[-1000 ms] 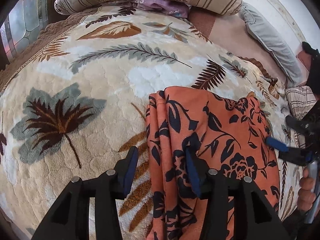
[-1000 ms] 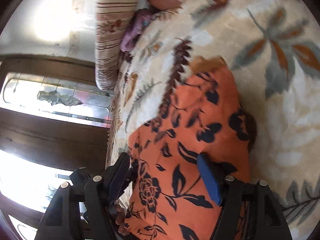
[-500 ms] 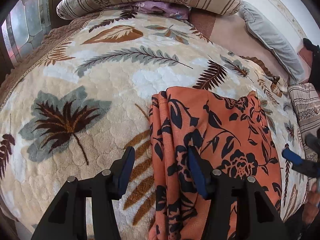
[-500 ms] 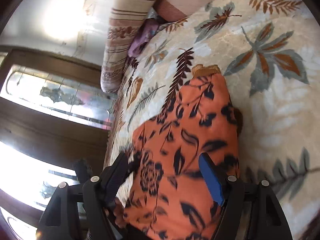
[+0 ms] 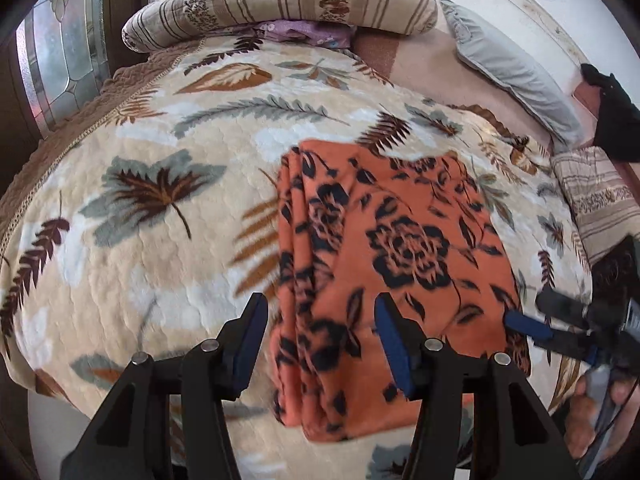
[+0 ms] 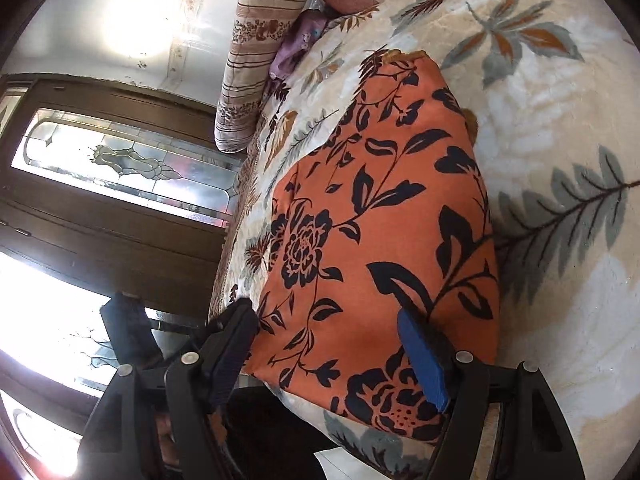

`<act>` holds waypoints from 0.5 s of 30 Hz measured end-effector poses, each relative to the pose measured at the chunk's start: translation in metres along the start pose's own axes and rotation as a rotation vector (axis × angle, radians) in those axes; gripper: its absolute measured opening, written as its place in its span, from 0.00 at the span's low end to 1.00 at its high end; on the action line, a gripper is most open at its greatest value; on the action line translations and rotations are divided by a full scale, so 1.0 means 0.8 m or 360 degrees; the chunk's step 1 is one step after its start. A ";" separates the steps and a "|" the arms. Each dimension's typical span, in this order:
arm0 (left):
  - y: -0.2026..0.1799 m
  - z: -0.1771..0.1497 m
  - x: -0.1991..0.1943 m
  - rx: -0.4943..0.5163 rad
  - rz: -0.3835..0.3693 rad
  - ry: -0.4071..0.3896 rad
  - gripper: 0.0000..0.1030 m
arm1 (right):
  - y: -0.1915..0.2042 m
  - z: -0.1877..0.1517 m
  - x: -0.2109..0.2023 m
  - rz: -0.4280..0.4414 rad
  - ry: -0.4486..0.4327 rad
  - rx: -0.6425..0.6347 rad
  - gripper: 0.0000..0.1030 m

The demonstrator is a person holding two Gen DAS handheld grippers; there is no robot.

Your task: Fold small clothes

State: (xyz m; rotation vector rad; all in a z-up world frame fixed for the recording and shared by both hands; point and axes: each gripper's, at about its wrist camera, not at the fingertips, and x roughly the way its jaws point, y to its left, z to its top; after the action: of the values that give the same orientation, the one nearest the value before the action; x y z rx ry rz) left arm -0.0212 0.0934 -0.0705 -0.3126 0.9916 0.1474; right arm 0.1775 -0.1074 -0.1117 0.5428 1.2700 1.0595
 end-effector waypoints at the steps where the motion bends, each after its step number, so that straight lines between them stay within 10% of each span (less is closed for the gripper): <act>1: -0.003 -0.007 0.006 0.0019 0.0015 0.0022 0.55 | 0.001 0.001 -0.001 0.0005 -0.0008 -0.0005 0.74; 15: -0.002 -0.022 0.025 0.0017 0.0075 0.0095 0.55 | 0.012 0.014 -0.003 -0.0054 -0.0094 -0.0006 0.74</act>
State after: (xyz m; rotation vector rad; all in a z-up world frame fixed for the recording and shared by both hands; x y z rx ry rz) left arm -0.0240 0.0858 -0.0963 -0.2856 1.0589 0.1762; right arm 0.1845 -0.1030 -0.0993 0.5445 1.2212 1.0106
